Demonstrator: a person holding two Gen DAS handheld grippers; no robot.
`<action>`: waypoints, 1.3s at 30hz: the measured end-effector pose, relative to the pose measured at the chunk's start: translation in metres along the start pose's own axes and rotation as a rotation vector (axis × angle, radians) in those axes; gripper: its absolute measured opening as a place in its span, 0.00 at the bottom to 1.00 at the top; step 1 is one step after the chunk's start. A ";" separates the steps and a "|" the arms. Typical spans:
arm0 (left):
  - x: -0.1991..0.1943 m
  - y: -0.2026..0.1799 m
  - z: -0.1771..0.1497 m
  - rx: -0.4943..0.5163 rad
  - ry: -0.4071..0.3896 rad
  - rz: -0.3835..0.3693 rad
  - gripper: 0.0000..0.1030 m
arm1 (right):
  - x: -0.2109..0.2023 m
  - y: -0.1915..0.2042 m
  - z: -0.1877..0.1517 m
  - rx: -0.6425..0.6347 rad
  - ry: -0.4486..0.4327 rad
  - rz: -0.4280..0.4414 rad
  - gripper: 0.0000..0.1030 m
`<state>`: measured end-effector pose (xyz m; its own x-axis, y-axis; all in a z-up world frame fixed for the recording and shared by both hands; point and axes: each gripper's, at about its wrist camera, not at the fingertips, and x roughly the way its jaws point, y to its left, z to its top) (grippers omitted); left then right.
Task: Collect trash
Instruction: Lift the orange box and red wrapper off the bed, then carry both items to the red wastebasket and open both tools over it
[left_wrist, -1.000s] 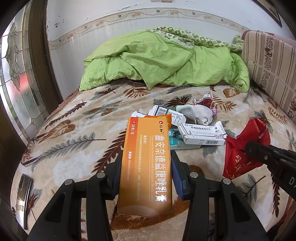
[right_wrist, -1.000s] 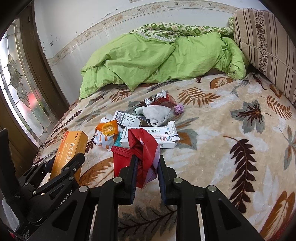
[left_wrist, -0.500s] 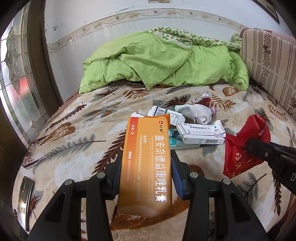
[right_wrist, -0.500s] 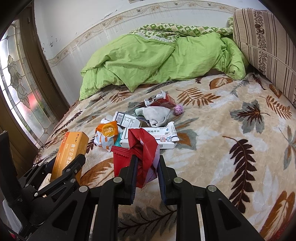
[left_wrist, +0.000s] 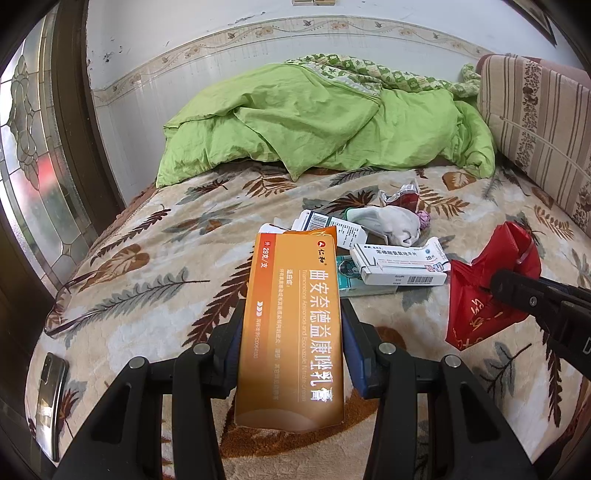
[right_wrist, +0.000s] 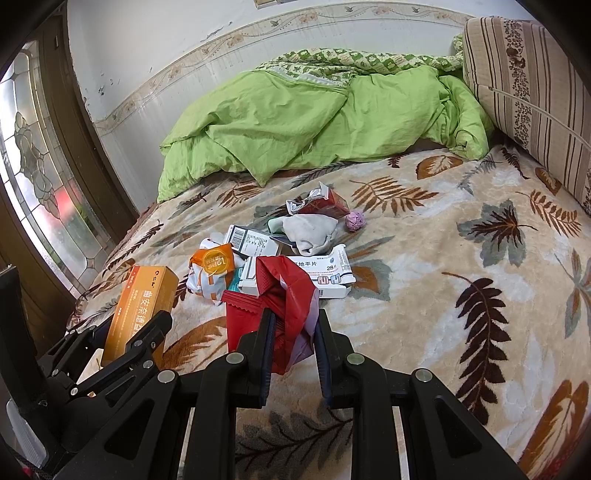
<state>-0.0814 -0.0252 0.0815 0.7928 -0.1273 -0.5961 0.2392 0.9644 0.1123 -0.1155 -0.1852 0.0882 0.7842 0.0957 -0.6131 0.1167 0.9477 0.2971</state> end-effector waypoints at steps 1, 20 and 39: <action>0.000 0.000 0.000 0.001 0.000 -0.001 0.44 | 0.000 0.000 0.001 0.000 -0.002 -0.001 0.21; -0.004 -0.002 0.001 0.008 -0.005 -0.011 0.44 | -0.012 0.002 0.001 -0.001 -0.040 -0.009 0.21; -0.053 -0.048 -0.013 0.073 0.017 -0.128 0.44 | -0.094 -0.029 -0.034 0.052 -0.063 -0.017 0.21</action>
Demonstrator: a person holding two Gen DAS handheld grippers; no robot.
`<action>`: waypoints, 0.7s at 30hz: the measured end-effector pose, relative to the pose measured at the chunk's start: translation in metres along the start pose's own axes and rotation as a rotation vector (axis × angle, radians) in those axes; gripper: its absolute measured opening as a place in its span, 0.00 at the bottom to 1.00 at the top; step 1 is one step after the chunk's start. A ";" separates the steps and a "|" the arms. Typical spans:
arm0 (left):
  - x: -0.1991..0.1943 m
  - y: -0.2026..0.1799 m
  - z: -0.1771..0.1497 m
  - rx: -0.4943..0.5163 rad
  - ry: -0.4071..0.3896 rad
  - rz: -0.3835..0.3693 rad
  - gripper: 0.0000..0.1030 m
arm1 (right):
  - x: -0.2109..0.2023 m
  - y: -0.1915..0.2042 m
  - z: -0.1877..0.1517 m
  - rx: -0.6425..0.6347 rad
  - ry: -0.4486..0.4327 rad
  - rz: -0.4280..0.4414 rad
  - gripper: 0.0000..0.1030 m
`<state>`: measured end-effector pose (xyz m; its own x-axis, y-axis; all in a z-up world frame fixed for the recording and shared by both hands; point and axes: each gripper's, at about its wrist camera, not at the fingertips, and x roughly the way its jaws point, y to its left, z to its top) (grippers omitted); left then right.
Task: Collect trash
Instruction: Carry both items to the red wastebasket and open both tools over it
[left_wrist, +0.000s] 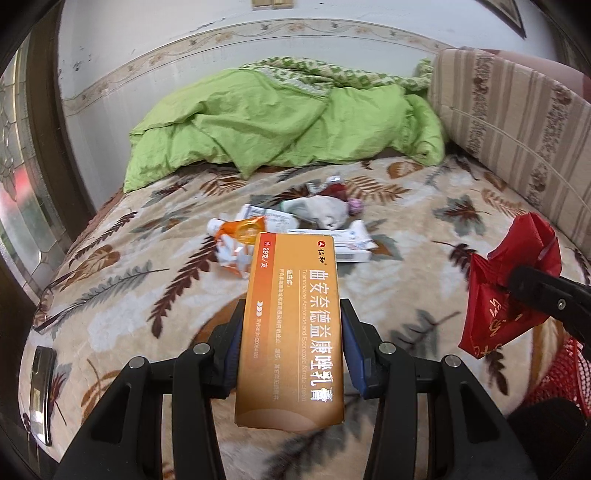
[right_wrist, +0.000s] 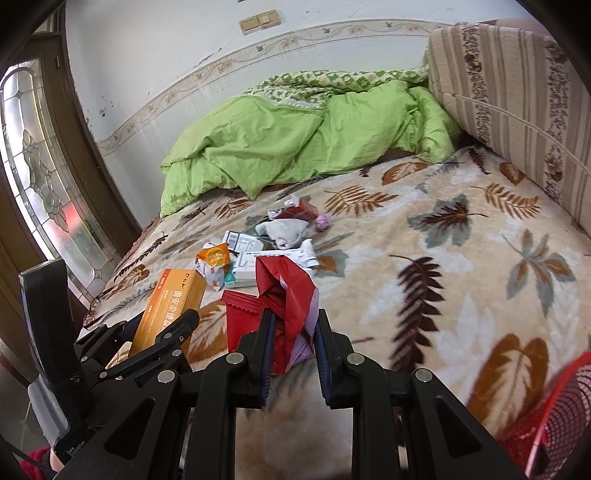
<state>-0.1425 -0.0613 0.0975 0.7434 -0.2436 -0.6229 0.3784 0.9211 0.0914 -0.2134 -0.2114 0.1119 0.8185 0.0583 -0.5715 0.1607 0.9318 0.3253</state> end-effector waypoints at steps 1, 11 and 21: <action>-0.003 -0.004 0.000 0.004 0.001 -0.008 0.44 | -0.007 -0.005 -0.001 0.009 -0.002 -0.003 0.21; -0.031 -0.037 0.002 0.052 -0.010 -0.082 0.44 | -0.055 -0.035 -0.001 0.062 -0.038 -0.025 0.21; -0.055 -0.080 0.006 0.118 -0.018 -0.181 0.44 | -0.097 -0.080 -0.015 0.141 -0.053 -0.092 0.21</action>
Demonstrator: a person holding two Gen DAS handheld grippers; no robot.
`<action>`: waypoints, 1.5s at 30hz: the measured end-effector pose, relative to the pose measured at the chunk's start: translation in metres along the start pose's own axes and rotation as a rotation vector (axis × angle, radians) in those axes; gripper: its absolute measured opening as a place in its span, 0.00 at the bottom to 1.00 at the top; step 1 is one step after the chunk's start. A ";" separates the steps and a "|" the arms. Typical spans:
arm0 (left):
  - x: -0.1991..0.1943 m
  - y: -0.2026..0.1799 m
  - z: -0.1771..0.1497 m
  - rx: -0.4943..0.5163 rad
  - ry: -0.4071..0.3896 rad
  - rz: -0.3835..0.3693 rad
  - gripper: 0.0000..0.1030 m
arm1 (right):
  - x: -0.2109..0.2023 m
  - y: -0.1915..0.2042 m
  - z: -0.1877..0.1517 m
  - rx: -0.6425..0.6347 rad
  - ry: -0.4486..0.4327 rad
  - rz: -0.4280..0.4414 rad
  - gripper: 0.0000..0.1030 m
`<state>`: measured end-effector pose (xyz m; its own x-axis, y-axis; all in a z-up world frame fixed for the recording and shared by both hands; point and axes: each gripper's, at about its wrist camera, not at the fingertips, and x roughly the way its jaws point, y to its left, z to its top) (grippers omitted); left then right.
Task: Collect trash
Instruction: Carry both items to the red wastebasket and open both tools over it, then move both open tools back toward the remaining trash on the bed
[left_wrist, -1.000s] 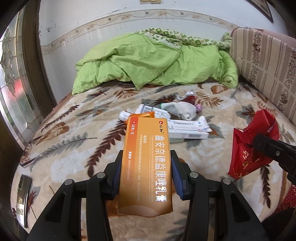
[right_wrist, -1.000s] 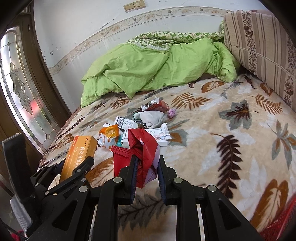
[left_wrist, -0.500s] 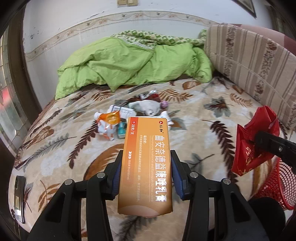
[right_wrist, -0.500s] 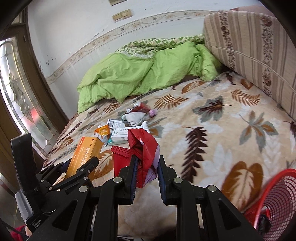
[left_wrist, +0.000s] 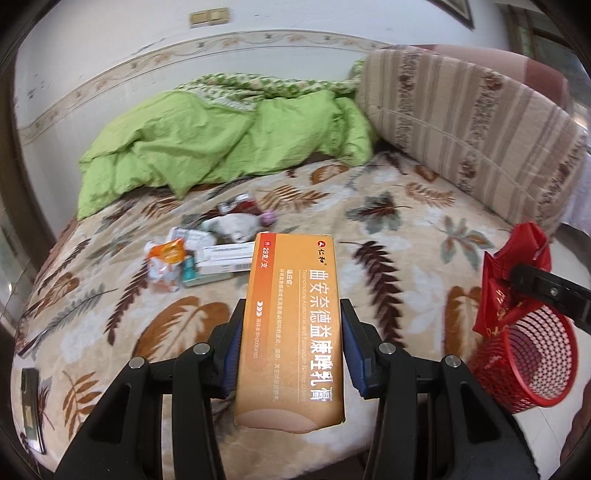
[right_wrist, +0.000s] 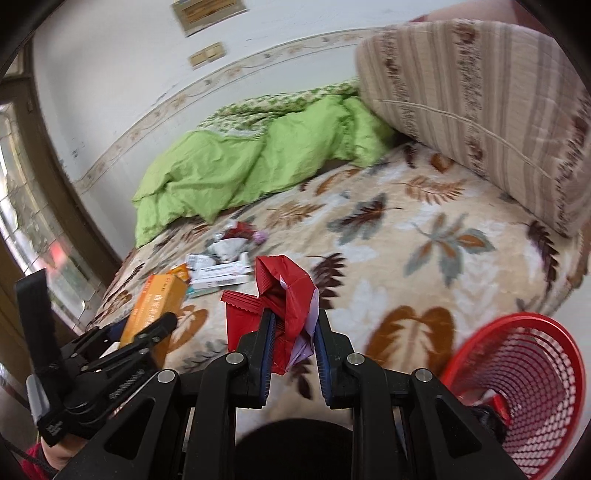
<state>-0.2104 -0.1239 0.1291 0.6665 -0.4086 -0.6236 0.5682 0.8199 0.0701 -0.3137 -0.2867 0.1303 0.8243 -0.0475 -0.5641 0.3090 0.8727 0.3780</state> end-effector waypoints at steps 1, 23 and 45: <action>-0.002 -0.008 0.001 0.012 0.001 -0.019 0.44 | -0.005 -0.009 0.001 0.016 -0.002 -0.014 0.21; 0.019 -0.206 0.003 0.239 0.240 -0.516 0.44 | -0.087 -0.179 -0.038 0.287 0.005 -0.349 0.23; 0.024 -0.152 0.022 0.125 0.221 -0.469 0.59 | -0.077 -0.163 -0.021 0.271 -0.003 -0.313 0.47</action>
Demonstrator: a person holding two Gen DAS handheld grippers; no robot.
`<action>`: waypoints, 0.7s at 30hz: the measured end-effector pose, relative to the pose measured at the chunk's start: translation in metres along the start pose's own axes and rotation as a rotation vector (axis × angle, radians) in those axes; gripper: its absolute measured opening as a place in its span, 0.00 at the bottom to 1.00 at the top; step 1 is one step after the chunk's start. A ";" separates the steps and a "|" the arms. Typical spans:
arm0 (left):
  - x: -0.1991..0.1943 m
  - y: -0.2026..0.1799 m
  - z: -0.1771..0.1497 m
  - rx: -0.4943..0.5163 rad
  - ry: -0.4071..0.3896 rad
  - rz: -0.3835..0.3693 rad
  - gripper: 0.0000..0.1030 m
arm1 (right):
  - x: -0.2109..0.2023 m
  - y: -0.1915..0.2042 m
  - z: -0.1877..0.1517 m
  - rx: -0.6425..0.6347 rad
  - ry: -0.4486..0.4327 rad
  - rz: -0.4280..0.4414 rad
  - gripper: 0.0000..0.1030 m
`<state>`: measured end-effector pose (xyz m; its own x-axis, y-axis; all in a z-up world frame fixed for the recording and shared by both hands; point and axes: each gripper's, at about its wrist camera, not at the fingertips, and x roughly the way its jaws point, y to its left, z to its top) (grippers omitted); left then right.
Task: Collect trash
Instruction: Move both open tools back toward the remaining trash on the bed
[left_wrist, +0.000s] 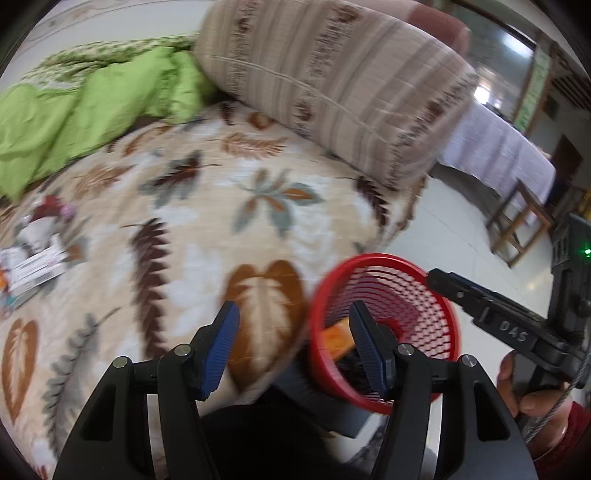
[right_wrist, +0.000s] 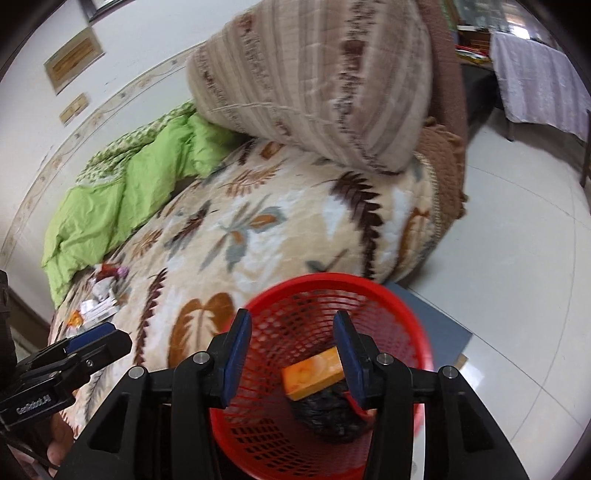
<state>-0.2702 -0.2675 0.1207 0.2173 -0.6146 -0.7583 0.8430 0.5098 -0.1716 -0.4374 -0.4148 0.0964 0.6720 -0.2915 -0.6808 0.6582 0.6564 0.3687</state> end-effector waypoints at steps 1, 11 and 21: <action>-0.004 0.011 -0.001 -0.019 -0.005 0.012 0.59 | 0.003 0.008 0.001 -0.016 0.005 0.013 0.47; -0.051 0.119 -0.021 -0.192 -0.080 0.162 0.60 | 0.045 0.107 0.001 -0.172 0.088 0.156 0.47; -0.086 0.253 -0.052 -0.476 -0.130 0.342 0.61 | 0.097 0.235 -0.011 -0.356 0.161 0.299 0.54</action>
<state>-0.1016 -0.0542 0.1096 0.5214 -0.4215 -0.7420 0.4082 0.8867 -0.2168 -0.2208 -0.2814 0.1102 0.7341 0.0388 -0.6780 0.2687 0.9003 0.3425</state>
